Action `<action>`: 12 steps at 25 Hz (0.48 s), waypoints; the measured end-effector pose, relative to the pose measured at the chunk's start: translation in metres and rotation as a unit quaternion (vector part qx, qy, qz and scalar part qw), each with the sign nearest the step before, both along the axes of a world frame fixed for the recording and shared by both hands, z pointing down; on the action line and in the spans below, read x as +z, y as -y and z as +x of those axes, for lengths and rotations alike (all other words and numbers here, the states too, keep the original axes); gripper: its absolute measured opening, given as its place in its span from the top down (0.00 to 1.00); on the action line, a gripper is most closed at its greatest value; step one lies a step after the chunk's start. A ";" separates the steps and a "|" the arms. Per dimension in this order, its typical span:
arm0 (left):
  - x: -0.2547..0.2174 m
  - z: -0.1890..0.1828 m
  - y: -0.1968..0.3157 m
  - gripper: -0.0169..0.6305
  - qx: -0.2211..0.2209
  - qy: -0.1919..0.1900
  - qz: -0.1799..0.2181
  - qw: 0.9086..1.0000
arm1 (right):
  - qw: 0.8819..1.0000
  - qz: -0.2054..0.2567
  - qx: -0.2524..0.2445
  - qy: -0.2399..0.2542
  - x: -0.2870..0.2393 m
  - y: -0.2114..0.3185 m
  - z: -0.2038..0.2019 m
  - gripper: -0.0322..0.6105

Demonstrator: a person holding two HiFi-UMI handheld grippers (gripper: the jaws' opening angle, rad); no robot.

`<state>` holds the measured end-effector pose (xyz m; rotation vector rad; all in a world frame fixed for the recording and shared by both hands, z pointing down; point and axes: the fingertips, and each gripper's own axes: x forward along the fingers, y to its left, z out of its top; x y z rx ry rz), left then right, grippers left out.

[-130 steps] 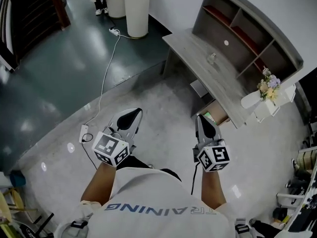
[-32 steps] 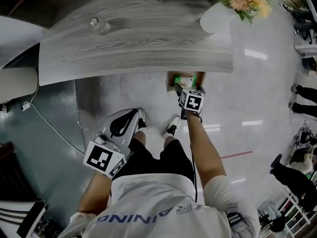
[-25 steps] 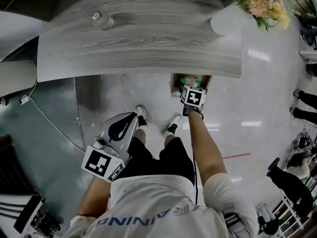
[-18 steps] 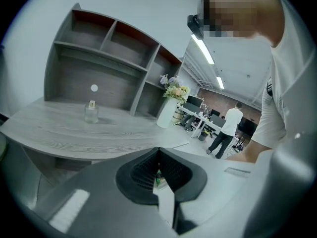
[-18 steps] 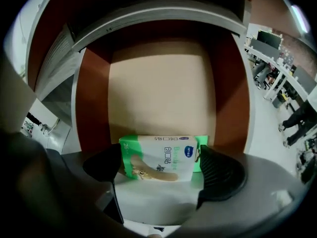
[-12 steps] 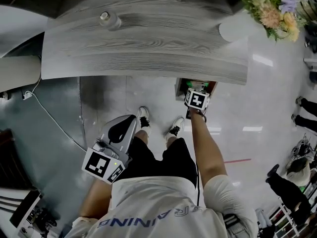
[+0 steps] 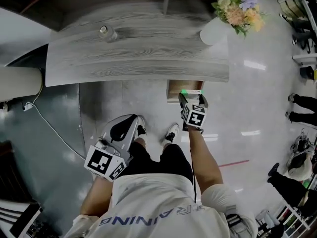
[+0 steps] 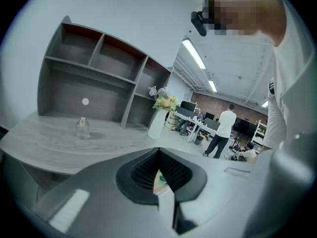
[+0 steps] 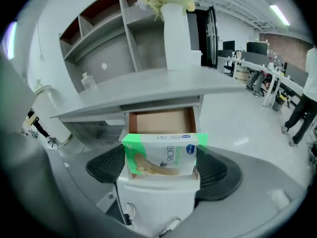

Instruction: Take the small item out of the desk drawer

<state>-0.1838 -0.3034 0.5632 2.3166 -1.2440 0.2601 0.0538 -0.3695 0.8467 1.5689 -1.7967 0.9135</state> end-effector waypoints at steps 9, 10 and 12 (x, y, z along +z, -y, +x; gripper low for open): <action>-0.079 0.026 -0.005 0.98 0.017 -0.035 0.072 0.997 | 0.990 0.126 -0.024 0.054 -0.176 -0.034 0.004 0.22; -0.088 0.030 -0.006 0.98 0.021 -0.037 0.083 0.996 | 0.988 0.140 -0.027 0.060 -0.196 -0.038 0.004 0.22; -0.107 0.037 -0.008 0.98 0.031 -0.038 0.105 0.993 | 0.982 0.169 -0.031 0.071 -0.236 -0.045 0.004 0.22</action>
